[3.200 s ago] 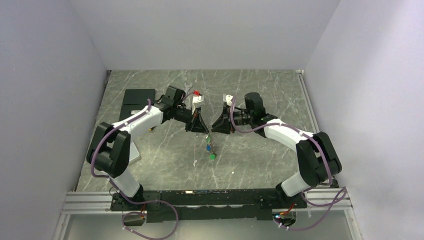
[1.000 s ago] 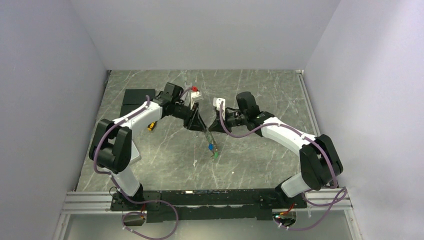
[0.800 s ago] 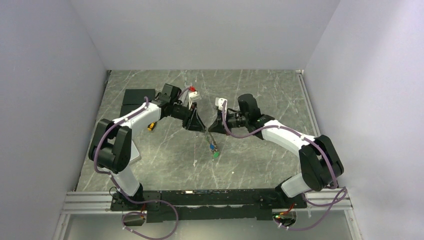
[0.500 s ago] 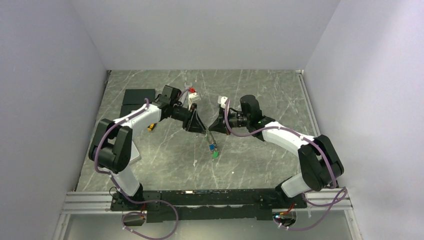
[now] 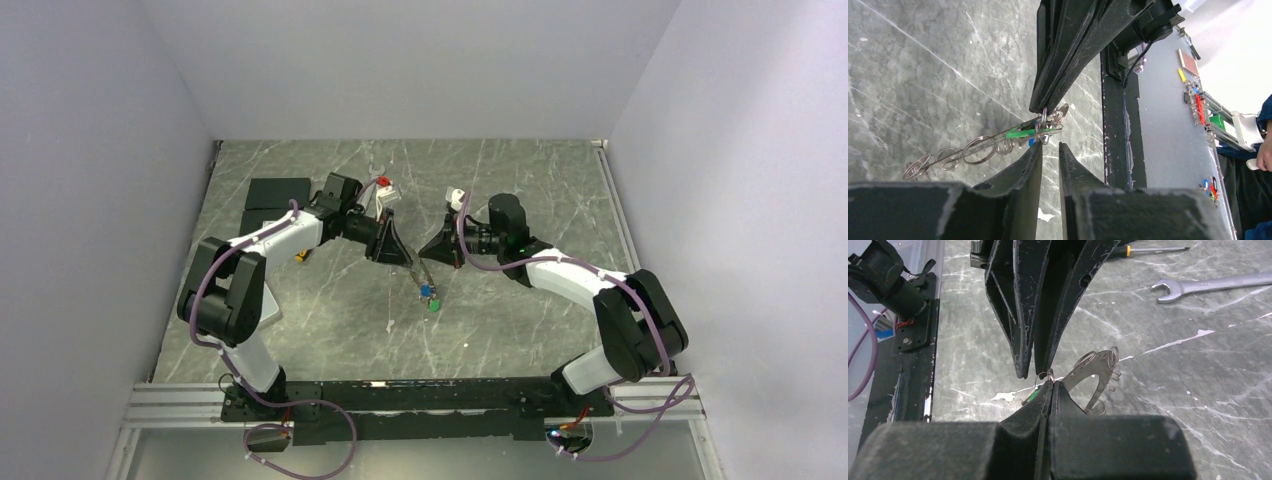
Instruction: Remove the keys from the keyring
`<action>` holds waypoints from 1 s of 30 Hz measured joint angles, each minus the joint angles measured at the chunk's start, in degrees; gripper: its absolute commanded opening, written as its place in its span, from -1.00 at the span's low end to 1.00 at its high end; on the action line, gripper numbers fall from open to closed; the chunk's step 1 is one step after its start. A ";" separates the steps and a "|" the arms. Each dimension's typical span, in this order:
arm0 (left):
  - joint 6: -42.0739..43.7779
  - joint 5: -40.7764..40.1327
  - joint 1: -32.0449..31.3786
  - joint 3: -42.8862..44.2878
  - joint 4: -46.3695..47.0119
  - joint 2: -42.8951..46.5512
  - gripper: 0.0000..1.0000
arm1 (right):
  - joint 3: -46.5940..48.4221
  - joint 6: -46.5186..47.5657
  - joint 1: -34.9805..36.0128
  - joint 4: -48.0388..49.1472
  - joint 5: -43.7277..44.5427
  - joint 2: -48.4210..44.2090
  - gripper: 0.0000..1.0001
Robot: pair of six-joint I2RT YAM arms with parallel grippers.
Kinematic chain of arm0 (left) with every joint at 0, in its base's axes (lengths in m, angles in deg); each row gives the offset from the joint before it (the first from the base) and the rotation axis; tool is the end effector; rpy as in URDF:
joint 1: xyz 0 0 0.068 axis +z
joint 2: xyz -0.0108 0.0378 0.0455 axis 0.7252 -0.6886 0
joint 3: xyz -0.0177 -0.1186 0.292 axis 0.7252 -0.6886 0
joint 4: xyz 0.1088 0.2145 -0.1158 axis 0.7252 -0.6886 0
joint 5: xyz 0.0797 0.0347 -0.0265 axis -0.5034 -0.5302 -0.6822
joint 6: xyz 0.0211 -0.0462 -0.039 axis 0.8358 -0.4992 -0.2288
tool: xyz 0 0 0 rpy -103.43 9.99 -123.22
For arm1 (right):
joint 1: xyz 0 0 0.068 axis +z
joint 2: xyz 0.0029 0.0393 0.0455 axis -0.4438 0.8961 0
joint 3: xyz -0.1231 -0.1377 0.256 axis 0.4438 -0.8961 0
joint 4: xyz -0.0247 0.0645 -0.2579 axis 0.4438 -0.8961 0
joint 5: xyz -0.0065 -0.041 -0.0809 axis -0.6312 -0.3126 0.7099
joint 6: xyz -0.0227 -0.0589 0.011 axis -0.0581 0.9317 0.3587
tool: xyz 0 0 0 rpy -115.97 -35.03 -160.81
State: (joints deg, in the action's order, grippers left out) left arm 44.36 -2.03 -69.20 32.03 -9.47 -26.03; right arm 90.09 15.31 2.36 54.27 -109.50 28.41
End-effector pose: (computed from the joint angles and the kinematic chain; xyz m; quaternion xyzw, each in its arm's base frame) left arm 0.3134 -0.1817 0.2575 0.4038 0.6859 -0.5652 0.2169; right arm 0.2633 0.1877 0.2686 -0.4418 0.6408 0.4504 0.4373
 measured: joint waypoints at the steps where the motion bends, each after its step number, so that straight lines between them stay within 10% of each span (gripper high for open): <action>1: -0.35 0.02 0.00 0.00 0.28 0.00 -0.63 | -0.26 -0.66 -0.09 0.59 -0.04 0.00 -1.00; 10: -3.72 0.04 0.00 -0.35 3.76 -1.66 -1.00 | -2.60 -5.64 -0.35 5.62 -0.48 0.07 -1.00; 30: -6.86 0.96 -1.33 -1.11 7.21 -4.07 -1.00 | -5.88 -12.41 -0.46 14.25 -0.33 1.20 -1.00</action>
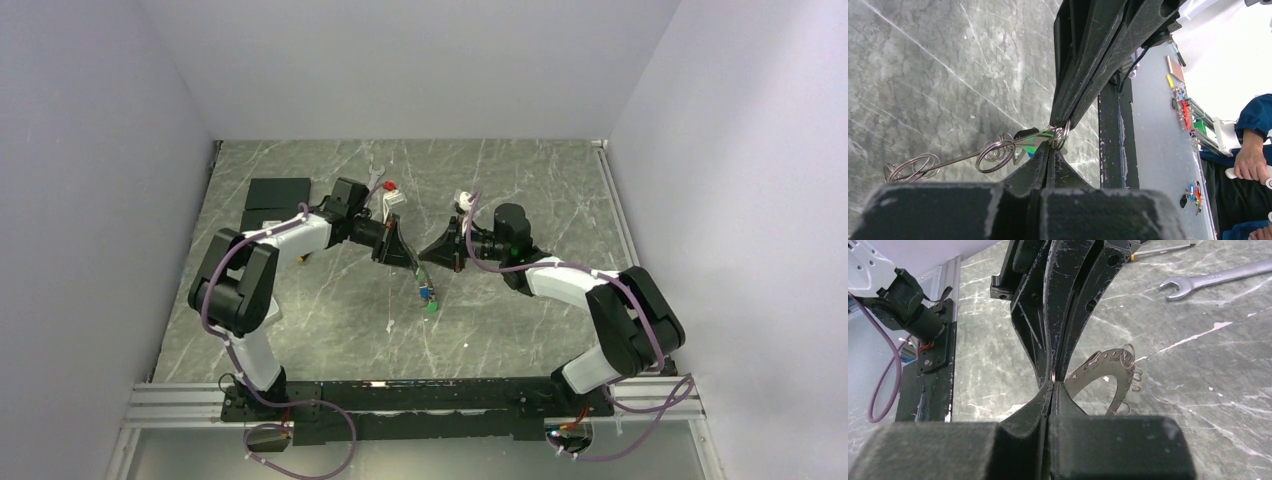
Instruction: Remove the keys from the keyring
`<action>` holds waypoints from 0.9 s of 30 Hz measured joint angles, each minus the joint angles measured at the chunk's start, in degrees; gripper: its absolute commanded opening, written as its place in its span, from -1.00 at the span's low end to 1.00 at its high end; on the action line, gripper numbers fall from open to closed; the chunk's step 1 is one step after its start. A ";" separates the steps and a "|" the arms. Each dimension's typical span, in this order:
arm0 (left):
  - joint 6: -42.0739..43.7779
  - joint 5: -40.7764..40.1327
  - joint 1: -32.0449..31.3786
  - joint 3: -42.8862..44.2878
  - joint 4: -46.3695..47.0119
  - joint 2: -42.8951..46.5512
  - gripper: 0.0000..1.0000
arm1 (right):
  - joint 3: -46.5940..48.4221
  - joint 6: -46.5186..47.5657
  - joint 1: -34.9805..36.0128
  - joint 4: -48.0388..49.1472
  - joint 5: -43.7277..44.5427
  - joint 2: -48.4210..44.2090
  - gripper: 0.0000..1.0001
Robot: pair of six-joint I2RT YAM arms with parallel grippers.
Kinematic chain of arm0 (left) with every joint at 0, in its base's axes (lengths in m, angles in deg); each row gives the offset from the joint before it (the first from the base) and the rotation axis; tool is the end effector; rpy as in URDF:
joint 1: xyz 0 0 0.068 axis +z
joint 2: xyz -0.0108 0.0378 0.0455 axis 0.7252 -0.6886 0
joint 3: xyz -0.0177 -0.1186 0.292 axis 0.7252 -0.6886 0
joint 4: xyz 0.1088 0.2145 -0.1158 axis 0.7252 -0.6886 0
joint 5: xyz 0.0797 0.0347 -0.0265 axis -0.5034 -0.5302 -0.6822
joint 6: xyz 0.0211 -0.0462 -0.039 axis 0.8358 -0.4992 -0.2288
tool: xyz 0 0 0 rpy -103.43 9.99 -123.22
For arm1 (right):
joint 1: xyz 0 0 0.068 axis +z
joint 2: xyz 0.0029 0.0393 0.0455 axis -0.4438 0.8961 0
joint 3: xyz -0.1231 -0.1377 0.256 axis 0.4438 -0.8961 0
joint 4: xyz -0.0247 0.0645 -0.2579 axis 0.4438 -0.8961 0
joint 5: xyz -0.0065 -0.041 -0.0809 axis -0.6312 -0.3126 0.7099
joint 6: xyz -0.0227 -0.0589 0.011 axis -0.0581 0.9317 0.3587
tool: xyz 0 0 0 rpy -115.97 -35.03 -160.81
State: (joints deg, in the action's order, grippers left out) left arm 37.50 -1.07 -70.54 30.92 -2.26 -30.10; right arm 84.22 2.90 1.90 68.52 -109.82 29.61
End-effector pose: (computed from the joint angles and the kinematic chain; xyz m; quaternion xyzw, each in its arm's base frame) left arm 0.3220 -0.1951 0.2352 0.3797 0.6924 -0.5842 0.1872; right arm 0.2592 0.1827 0.2545 -0.3836 0.6478 0.4943 0.4347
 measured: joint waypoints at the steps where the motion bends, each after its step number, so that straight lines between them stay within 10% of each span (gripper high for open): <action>1: 0.00 -0.02 -0.02 0.02 0.11 -0.09 -1.00 | -0.13 -0.26 0.00 0.33 0.02 0.07 -1.00; 17: 1.49 -1.27 0.04 -0.09 -2.32 -0.66 -1.00 | -0.55 -2.23 -0.94 2.60 -0.02 0.35 -1.00; 27: 2.58 0.48 3.17 -2.34 -2.29 2.21 -0.24 | -0.76 -3.19 -1.60 3.93 -0.07 0.35 -1.00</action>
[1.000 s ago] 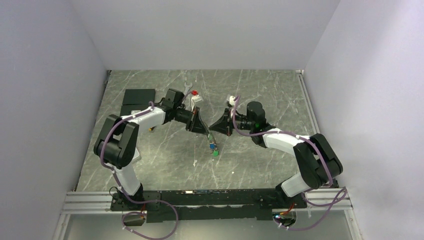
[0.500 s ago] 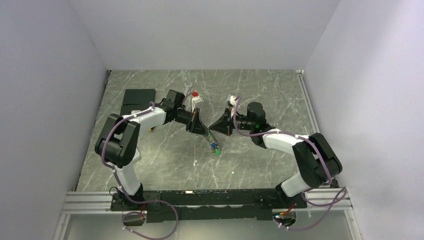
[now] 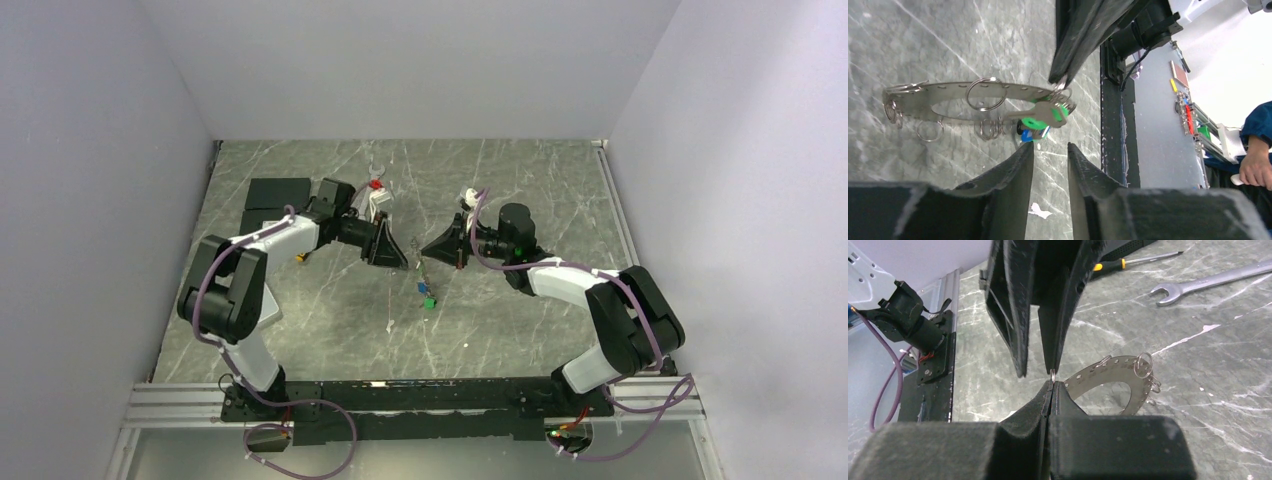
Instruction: Remove the keys from the keyring
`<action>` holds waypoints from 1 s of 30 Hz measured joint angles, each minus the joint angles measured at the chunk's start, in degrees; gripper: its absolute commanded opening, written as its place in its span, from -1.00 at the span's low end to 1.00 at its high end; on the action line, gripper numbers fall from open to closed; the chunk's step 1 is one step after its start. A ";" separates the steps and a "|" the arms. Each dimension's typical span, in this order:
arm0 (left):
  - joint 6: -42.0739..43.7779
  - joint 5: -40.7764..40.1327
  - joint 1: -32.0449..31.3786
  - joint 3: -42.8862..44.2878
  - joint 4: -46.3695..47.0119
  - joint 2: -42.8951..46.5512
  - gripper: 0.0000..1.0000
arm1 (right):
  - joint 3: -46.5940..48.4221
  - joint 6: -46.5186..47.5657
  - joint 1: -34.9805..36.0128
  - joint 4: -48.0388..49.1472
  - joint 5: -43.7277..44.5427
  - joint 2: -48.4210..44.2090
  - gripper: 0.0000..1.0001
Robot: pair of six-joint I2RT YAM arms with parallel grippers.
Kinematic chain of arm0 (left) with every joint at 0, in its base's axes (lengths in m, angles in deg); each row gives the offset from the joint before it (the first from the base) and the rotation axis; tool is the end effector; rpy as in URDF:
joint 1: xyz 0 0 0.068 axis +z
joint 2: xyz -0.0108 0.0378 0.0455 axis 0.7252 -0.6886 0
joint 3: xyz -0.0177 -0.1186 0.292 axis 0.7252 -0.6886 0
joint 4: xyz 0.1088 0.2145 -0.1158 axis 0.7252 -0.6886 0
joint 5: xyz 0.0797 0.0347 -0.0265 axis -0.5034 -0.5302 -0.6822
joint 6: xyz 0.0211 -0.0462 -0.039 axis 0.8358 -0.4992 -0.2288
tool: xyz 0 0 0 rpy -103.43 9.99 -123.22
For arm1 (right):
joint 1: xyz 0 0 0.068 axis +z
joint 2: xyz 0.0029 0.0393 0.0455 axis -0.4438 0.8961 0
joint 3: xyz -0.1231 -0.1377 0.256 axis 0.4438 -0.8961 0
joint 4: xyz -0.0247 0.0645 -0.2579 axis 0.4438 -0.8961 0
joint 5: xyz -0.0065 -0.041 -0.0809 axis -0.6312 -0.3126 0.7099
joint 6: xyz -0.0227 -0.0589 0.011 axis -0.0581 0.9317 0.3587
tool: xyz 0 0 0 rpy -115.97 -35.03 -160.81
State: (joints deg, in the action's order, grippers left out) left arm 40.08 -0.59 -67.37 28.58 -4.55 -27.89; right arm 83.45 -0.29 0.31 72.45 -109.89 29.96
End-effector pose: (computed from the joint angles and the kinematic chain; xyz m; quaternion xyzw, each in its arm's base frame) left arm 0.3181 -0.1717 0.2347 0.3669 0.7003 -0.5793 0.1984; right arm 0.2641 0.1755 0.2556 -0.3627 0.6479 0.5000 0.4458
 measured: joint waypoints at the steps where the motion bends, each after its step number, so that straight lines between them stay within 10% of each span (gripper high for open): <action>1: -0.68 -0.02 0.22 -0.24 0.74 1.03 -0.22 | -0.13 -0.24 0.00 0.33 0.04 0.00 -1.00; 18: -13.73 -0.55 -0.66 -1.79 17.68 3.43 -0.18 | -1.40 -4.59 0.07 4.63 0.79 0.00 -1.00; 30: -12.79 -0.81 -1.95 -1.51 15.91 2.56 -1.00 | -1.40 -5.33 0.26 5.05 0.44 0.02 -1.00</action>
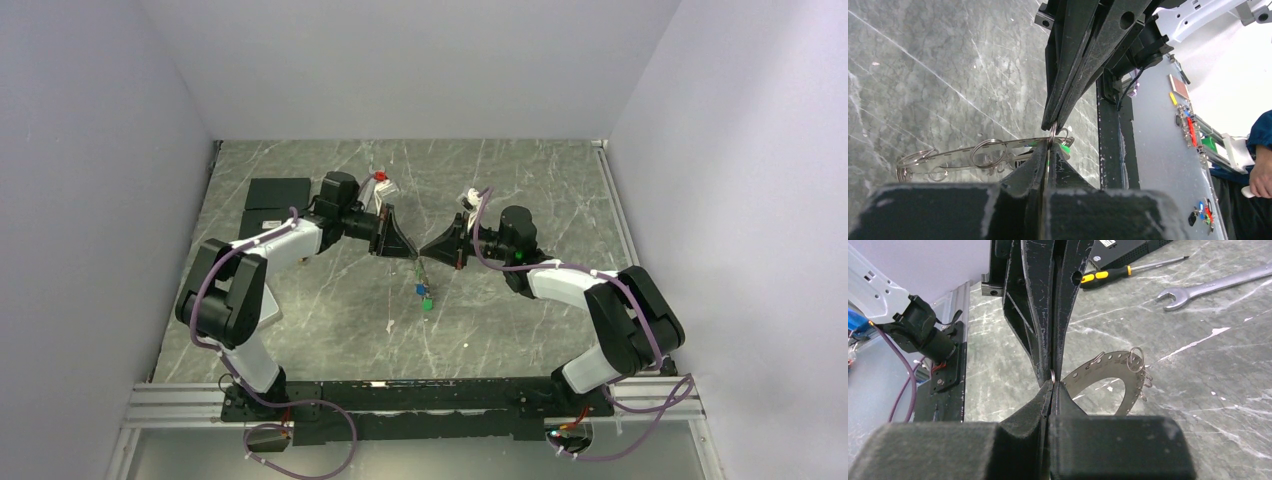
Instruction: Remove the keys from the keyring
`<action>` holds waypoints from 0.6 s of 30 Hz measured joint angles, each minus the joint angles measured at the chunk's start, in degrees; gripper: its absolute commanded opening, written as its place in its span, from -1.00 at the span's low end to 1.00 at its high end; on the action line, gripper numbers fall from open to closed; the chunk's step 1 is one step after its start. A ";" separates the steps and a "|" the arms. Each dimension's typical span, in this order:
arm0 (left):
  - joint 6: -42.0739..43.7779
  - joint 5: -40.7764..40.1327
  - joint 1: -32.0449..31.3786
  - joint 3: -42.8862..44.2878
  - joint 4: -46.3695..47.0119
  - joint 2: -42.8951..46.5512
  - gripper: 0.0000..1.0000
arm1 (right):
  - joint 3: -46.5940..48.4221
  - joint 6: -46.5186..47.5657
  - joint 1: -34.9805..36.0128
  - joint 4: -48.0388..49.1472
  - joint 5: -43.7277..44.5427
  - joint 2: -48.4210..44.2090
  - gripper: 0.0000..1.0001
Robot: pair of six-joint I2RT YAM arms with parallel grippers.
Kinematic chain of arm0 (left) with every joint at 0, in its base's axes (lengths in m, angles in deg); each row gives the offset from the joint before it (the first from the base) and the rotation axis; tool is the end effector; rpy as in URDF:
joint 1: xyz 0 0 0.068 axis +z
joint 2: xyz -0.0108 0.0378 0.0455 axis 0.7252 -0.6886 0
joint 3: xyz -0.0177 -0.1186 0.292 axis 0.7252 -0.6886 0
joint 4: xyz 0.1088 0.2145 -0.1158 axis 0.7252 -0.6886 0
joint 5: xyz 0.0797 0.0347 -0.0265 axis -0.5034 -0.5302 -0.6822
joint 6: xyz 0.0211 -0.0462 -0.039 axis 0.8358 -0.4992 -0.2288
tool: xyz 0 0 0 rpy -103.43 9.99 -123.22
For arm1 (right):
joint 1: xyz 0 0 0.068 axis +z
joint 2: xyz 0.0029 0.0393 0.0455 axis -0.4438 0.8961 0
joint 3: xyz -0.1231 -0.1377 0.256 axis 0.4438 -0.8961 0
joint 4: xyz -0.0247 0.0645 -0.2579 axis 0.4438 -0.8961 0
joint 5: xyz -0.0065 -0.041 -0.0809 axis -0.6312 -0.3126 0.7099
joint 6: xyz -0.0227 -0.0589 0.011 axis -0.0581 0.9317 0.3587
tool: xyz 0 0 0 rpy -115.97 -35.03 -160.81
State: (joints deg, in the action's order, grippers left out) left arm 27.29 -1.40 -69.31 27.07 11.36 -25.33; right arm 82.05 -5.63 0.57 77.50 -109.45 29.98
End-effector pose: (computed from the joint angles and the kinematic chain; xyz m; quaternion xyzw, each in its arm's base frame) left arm 0.3185 -0.1848 0.2601 0.3681 0.6769 -0.5902 0.2410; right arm 0.2612 0.1753 0.2570 -0.3399 0.6450 0.5190 0.4461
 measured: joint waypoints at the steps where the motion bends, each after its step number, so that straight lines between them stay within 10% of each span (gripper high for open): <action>1: 0.57 -0.04 -0.02 0.24 -0.90 0.00 -1.00 | 0.00 0.02 0.00 -0.07 -0.04 0.00 -1.00; 18: 25.99 -6.93 -0.37 12.28 -31.78 0.07 -1.00 | 2.84 4.76 -1.40 -6.29 -5.57 -0.02 -0.38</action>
State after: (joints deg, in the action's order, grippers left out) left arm 53.28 -8.32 -69.68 39.35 -20.42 -25.27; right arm 84.89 -0.86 -0.83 71.21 -115.03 29.96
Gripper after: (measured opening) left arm 0.009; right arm 0.265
